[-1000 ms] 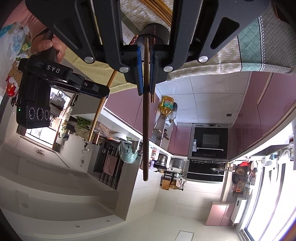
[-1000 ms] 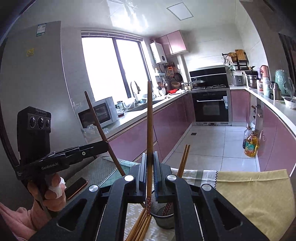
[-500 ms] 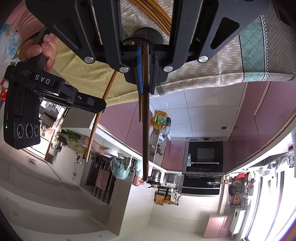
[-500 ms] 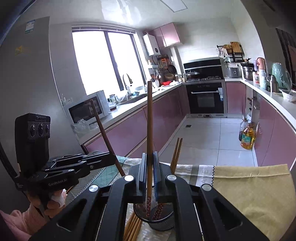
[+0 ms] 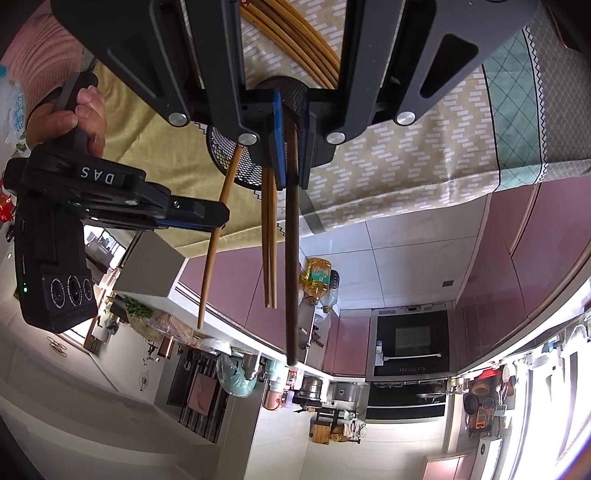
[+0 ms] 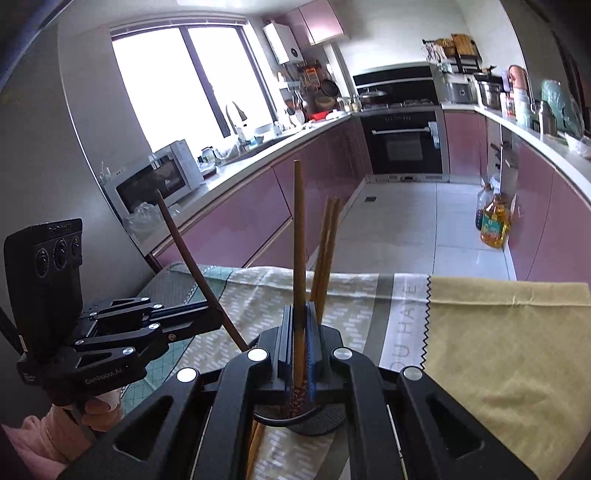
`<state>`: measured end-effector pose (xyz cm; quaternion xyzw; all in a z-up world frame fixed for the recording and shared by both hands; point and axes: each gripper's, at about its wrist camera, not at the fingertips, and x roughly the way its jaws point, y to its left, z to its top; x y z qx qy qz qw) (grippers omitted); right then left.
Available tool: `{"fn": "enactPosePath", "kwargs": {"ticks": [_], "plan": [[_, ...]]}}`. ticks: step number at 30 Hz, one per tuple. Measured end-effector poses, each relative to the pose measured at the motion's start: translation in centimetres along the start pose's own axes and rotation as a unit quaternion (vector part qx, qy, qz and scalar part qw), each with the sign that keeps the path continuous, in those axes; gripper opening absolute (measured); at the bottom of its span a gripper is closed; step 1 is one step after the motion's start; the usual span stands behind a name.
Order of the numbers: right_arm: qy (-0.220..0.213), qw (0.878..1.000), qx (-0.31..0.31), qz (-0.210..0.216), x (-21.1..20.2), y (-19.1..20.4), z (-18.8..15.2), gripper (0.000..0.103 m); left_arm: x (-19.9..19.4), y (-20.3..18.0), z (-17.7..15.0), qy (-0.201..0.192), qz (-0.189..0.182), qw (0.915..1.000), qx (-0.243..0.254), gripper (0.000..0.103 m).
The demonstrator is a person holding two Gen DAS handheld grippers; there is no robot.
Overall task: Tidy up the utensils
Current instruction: 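Lower the chopsticks into the mesh holder and open the right gripper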
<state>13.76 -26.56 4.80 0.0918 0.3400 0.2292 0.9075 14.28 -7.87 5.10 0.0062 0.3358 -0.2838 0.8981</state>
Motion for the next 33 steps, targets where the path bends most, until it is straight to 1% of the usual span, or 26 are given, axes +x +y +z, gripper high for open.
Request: {"fn": "enactPosePath", "kwargs": {"ticks": [4, 6, 14, 17, 22, 23, 27, 29, 30, 32, 33], "plan": [[0.012, 1.000, 0.005, -0.005, 0.9, -0.3, 0.0, 0.005, 0.9, 0.1, 0.4, 0.005, -0.001, 1.0000, 0.002, 0.007], [0.012, 1.000, 0.010, -0.006, 1.2, -0.5, 0.2, 0.006, 1.5, 0.2, 0.5, 0.008, 0.004, 1.0000, 0.000, 0.007], [0.013, 1.000, 0.022, -0.005, 1.7, -1.1, 0.4, 0.007, 4.0, 0.7, 0.3, 0.026, 0.004, 0.9996, -0.014, 0.007], [0.011, 1.000, 0.025, -0.004, 1.8, -1.3, 0.4, 0.008, 4.2, 0.9, 0.0, 0.025, 0.003, 0.9996, -0.015, 0.007], [0.004, 1.000, 0.030, -0.005, 1.7, -1.6, 0.3, 0.008, 3.0, 1.3, -0.7, 0.008, 0.009, 0.9997, -0.020, 0.007], [0.002, 0.999, 0.031, -0.007, 1.6, -1.6, 0.3, 0.008, 2.7, 1.4, -0.9, 0.004, 0.010, 0.9997, -0.022, 0.010], [-0.006, 0.999, 0.034, -0.011, 1.2, -1.7, 0.1, 0.008, 1.4, 1.7, -1.7, -0.011, 0.019, 0.9995, -0.023, 0.015], [-0.014, 0.999, 0.035, -0.015, 0.7, -1.7, 0.1, 0.008, 0.8, 1.7, -2.3, -0.016, 0.024, 0.9994, -0.021, 0.021], [-0.019, 0.999, 0.031, -0.018, 0.4, -1.5, 0.0, 0.008, 0.5, 1.8, -2.7, -0.018, 0.027, 0.9993, -0.019, 0.022], [-0.028, 0.999, 0.023, -0.015, -0.6, -1.0, -0.4, 0.008, 0.0, 1.8, -3.4, -0.019, 0.035, 0.9991, -0.017, 0.029], [-0.032, 0.999, 0.014, -0.012, -1.3, -0.5, -0.7, 0.009, -0.2, 1.9, -3.9, -0.017, 0.038, 0.9990, -0.016, 0.030]]}}
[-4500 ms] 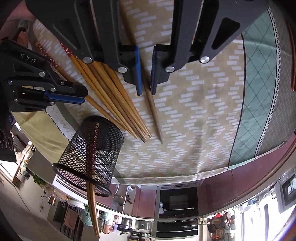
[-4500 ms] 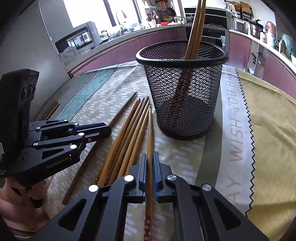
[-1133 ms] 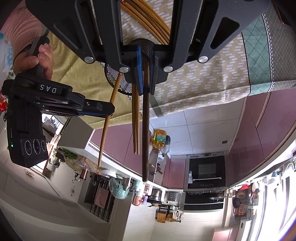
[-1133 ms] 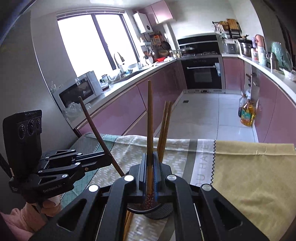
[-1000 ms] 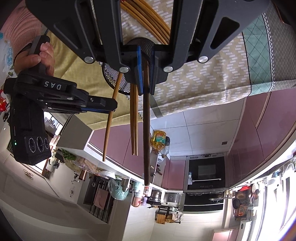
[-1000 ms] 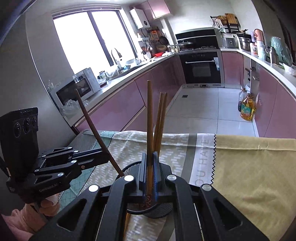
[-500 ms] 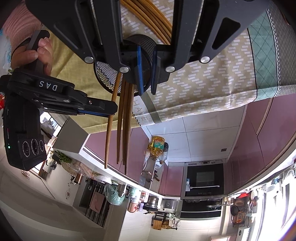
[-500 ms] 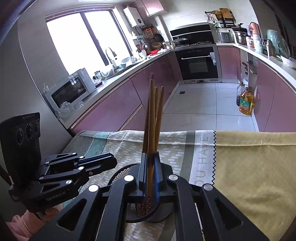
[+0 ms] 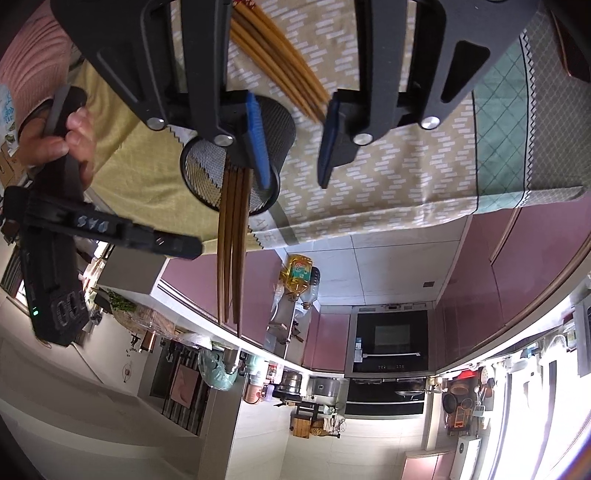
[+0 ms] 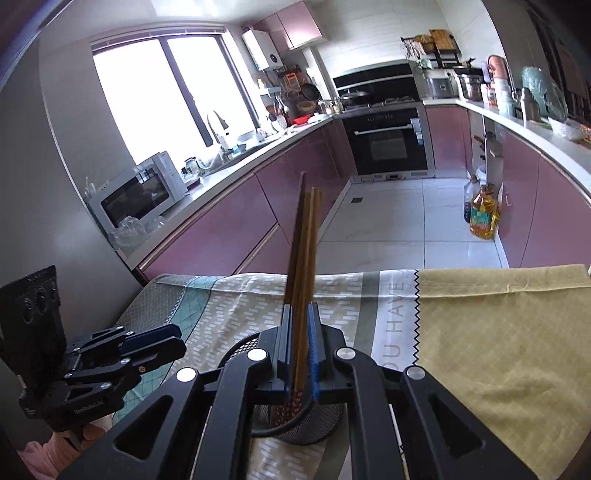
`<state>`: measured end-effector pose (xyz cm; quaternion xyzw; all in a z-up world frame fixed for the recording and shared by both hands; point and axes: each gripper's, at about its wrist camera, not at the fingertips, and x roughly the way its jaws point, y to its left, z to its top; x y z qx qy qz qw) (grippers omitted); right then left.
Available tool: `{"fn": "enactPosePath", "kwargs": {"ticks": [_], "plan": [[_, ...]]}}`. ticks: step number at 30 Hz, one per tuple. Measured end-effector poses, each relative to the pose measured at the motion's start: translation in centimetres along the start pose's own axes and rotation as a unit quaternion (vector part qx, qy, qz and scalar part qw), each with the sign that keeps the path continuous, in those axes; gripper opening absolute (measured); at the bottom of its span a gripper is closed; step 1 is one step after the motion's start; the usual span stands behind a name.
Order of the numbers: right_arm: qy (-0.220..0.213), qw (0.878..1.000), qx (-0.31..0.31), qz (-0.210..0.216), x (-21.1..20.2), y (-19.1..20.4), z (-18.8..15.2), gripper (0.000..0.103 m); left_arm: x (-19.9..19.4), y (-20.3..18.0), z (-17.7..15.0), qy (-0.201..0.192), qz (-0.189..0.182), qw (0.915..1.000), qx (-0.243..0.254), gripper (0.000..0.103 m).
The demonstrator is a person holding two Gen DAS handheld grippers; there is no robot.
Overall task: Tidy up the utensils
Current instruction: 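Lower the chopsticks into the mesh holder and open the right gripper, then move the right gripper back toward the remaining chopsticks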
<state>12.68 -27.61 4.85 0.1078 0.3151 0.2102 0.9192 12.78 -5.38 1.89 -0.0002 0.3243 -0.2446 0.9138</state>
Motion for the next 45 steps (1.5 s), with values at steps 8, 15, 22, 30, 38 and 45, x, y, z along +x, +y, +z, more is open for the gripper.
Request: {"fn": "enactPosePath", "kwargs": {"ticks": [8, 15, 22, 30, 38, 45], "plan": [[0.002, 0.995, -0.084, 0.048, -4.3, 4.1, -3.9, 0.024, -0.3, 0.5, -4.8, 0.045, 0.010, 0.9989, 0.009, 0.037], [0.087, 0.992, -0.072, 0.059, -1.0, 4.5, -9.0, 0.026, 1.3, 0.2, -9.1, 0.107, 0.001, 0.9942, 0.005, 0.040], [0.137, 0.988, -0.043, 0.050, 2.1, 4.0, -12.4, 0.026, 2.7, -0.5, -11.0, 0.132, -0.009, 0.9912, -0.002, 0.038], [0.153, 0.987, -0.037, 0.045, 3.0, 4.5, -13.3, 0.026, 2.6, 0.5, -12.0, 0.139, -0.016, 0.9900, -0.018, 0.032], [0.158, 0.986, -0.050, 0.030, 4.1, 5.5, -13.3, 0.026, 2.0, 1.6, -12.0, 0.139, -0.015, 0.9898, -0.027, 0.030], [0.162, 0.984, -0.074, -0.002, 5.1, 6.4, -13.4, 0.026, 2.0, 2.0, -11.7, 0.144, -0.007, 0.9893, -0.023, 0.024]]}}
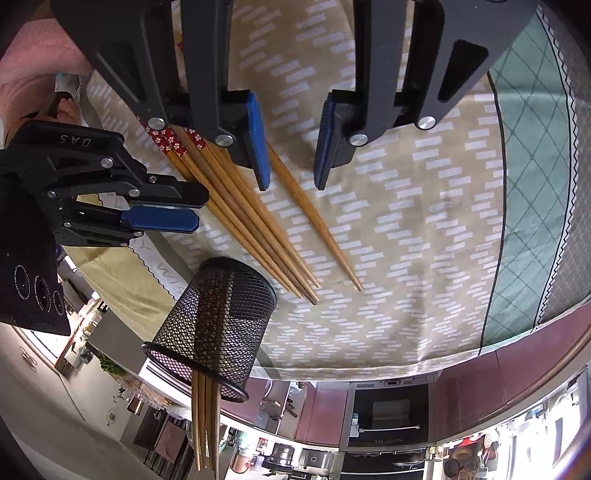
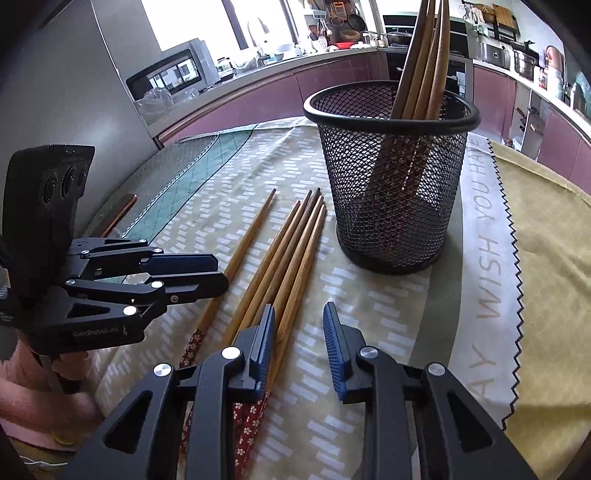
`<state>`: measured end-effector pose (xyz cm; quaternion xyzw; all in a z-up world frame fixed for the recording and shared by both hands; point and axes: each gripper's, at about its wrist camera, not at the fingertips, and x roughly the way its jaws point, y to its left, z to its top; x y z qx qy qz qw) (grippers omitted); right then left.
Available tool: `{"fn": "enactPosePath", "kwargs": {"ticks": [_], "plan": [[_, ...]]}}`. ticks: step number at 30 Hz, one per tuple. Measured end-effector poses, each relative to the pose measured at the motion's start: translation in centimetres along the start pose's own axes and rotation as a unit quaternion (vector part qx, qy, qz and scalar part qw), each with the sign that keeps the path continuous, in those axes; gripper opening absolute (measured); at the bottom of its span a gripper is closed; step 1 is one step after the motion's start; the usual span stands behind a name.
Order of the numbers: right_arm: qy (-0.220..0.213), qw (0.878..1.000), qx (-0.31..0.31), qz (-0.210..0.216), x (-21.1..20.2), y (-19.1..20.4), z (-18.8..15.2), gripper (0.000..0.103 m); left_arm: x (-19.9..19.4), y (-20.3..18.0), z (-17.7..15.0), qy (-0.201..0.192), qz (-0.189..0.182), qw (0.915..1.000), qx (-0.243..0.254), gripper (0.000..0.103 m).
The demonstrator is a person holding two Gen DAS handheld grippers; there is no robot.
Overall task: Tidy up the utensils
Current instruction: 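Move the right gripper back toward the remaining chopsticks, then close the right gripper on a pair of wooden chopsticks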
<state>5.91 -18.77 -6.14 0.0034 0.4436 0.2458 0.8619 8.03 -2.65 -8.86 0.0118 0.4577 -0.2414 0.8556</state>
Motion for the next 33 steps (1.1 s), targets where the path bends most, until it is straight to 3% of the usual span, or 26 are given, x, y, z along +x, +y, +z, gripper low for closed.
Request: {"fn": "enactPosePath", "kwargs": {"ticks": [4, 15, 17, 25, 33], "plan": [[0.002, 1.000, 0.001, -0.002, 0.0, -0.1, 0.0, 0.025, 0.1, 0.2, 0.0, 0.002, 0.006, 1.0000, 0.004, 0.017], [-0.001, 0.999, -0.012, -0.035, 1.3, 1.0, 0.8, 0.015, 0.6, 0.6, 0.7, 0.003, 0.017, 0.9998, 0.005, 0.018], [-0.002, 1.000, -0.001, -0.029, 1.5, 0.9, 1.0, 0.008, 0.7, 0.6, 0.7, 0.001, 0.020, 0.9998, 0.003, 0.016], [-0.013, 0.999, 0.033, -0.004, 0.5, -0.5, 0.5, 0.006, 0.4, 1.0, 0.5, -0.010, 0.031, 0.9991, -0.025, 0.008], [-0.009, 1.000, -0.002, 0.027, -0.3, 0.6, 0.3, 0.006, -0.6, 0.2, -0.6, -0.011, 0.005, 0.9999, -0.011, 0.008]]}}
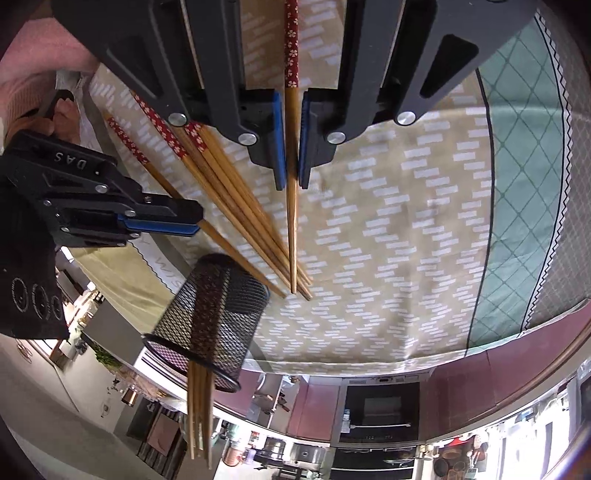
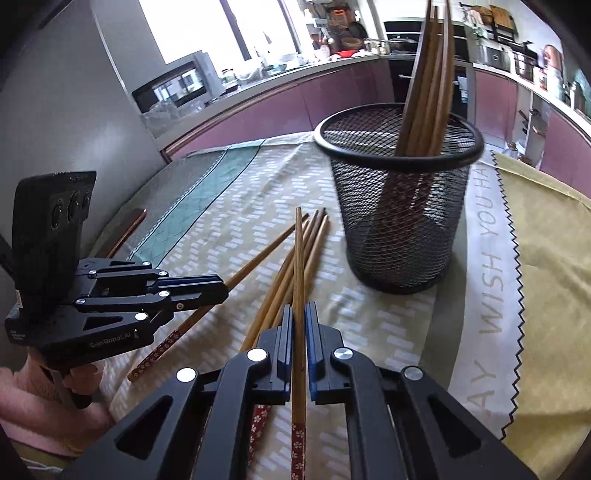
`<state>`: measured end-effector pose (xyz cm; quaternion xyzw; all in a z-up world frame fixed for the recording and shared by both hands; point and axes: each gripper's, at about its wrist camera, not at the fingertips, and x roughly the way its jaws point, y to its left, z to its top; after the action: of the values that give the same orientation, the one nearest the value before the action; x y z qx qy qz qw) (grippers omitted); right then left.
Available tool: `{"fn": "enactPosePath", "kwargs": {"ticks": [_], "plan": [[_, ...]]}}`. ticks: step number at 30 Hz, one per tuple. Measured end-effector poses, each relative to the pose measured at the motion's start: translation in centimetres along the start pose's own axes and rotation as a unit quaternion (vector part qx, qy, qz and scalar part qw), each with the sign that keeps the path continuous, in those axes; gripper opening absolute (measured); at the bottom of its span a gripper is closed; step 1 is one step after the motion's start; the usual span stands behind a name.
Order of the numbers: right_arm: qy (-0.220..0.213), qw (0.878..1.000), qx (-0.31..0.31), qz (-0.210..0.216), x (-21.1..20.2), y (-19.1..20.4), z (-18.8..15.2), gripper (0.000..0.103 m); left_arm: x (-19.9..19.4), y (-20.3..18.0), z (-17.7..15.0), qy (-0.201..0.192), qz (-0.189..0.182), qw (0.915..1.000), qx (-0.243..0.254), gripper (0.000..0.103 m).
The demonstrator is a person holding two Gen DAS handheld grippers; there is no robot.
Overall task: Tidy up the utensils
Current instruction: 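Close the right gripper on a pair of wooden chopsticks, then lift the chopsticks upright with the right gripper above the mesh holder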
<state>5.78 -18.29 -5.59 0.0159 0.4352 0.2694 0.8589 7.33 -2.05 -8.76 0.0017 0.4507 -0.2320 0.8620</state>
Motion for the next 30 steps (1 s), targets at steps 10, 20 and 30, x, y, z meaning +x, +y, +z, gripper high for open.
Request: {"fn": "enactPosePath", "kwargs": {"ticks": [10, 20, 30], "plan": [[0.026, 1.000, -0.011, -0.004, 1.1, -0.2, 0.4, 0.007, 0.9, -0.6, 0.0, 0.016, -0.005, 0.9994, 0.030, 0.016], [0.018, 1.000, 0.001, 0.003, 0.7, -0.8, 0.3, 0.006, 1.7, -0.9, 1.3, 0.015, 0.015, 0.9993, 0.032, 0.008], [-0.049, 0.999, 0.004, 0.021, -4.4, -1.1, 0.2, 0.006, -2.1, -1.4, 2.3, -0.030, -0.017, 0.9990, 0.028, 0.008]]}}
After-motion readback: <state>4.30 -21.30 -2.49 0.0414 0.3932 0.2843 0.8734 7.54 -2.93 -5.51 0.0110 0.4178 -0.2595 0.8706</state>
